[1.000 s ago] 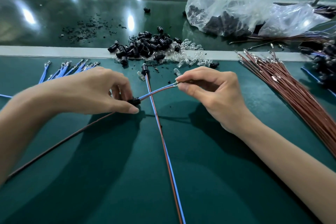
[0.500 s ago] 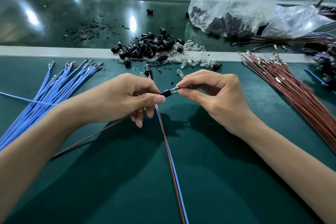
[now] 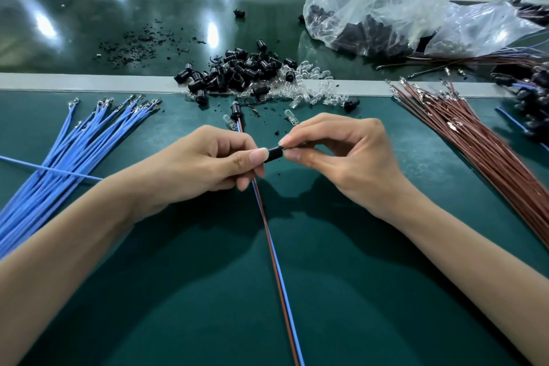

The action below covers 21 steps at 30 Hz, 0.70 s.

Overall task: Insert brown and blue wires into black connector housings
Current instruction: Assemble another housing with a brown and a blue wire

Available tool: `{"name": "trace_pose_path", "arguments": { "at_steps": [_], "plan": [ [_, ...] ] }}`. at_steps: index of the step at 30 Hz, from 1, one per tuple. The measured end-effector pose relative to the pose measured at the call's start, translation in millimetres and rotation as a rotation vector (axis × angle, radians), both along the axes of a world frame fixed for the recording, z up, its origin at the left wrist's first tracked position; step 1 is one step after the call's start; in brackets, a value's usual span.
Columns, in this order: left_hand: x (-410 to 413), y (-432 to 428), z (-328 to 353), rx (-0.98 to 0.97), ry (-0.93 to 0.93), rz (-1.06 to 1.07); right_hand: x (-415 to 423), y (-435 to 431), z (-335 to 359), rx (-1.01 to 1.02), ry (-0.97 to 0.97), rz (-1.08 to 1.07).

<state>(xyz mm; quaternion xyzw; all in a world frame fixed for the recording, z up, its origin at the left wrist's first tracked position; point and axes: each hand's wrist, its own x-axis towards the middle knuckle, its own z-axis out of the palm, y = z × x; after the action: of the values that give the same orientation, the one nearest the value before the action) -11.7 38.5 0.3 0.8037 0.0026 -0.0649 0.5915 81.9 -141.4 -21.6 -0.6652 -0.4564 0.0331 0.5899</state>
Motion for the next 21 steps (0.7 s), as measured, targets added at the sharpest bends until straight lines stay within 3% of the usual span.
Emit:
{"name": "trace_pose_path", "arguments": {
  "at_steps": [9, 14, 21],
  "plan": [
    [-0.4, 2.2, 1.3, -0.056, 0.034, -0.062, -5.4, -0.9, 5.1, -0.069, 0.101, 0.15],
    [-3.1, -1.7, -3.3, 0.114, 0.004, -0.12, -10.3, 4.0, 0.7, -0.178, -0.318, 0.052],
    [-3.2, -3.2, -1.7, 0.087, 0.008, -0.07, -11.8, 4.4, -0.6, -0.205, -0.27, 0.0]
  ]
}}
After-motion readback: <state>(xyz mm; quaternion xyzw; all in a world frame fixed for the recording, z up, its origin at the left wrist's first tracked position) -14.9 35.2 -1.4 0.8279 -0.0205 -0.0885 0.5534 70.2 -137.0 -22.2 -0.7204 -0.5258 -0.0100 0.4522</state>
